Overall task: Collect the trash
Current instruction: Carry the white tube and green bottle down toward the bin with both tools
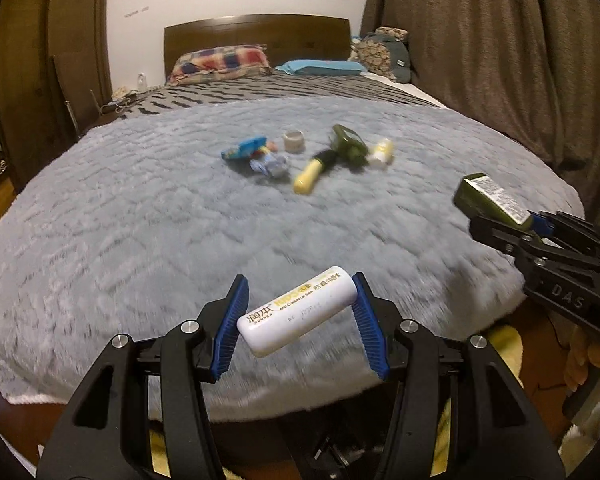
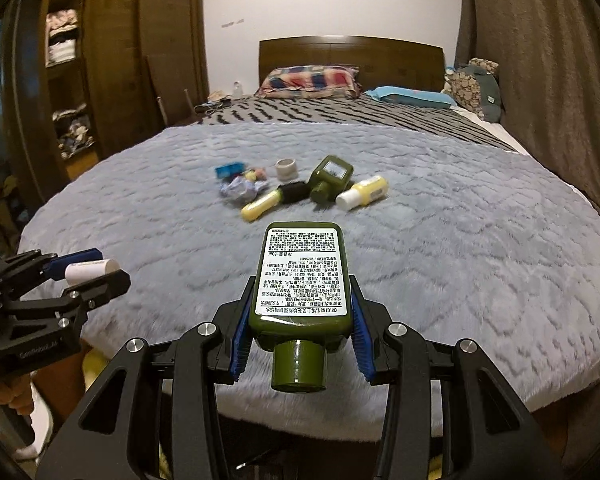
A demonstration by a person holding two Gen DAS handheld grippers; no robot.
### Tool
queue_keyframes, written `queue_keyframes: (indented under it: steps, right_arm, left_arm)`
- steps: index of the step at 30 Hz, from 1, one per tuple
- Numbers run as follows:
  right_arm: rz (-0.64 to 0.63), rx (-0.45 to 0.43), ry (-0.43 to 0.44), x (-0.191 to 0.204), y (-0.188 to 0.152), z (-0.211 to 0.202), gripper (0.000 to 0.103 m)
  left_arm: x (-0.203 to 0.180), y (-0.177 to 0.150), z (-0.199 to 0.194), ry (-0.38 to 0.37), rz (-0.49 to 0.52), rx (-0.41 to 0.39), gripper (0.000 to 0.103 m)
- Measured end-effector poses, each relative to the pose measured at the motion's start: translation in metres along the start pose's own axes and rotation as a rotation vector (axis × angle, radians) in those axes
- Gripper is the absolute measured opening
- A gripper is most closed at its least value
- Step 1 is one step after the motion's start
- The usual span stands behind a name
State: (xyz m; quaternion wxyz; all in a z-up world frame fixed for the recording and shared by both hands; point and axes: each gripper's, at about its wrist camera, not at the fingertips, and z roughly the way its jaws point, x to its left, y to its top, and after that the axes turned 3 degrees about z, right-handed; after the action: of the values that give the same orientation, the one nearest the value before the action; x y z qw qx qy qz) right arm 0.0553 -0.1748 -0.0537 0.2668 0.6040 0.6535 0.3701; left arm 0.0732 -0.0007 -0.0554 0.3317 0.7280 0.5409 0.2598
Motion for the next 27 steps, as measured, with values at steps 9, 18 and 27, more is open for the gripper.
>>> queue_keyframes:
  steps: [9,18,27]
  right_arm:
    - [0.01,0.1,0.024,0.006,-0.059,-0.004,0.043]
    - [0.012,0.242,0.026,0.016,-0.115,0.017,0.043]
    - [0.055,0.436,0.069,0.018,-0.166,0.061,0.043]
  left_arm:
    - [-0.013,-0.061,0.0,-0.052,0.005,0.096,0.05]
    - [-0.02,-0.122,0.03,-0.098,0.007,0.257,0.05]
    - [-0.023,-0.17,0.073,-0.139,-0.008,0.427,0.05]
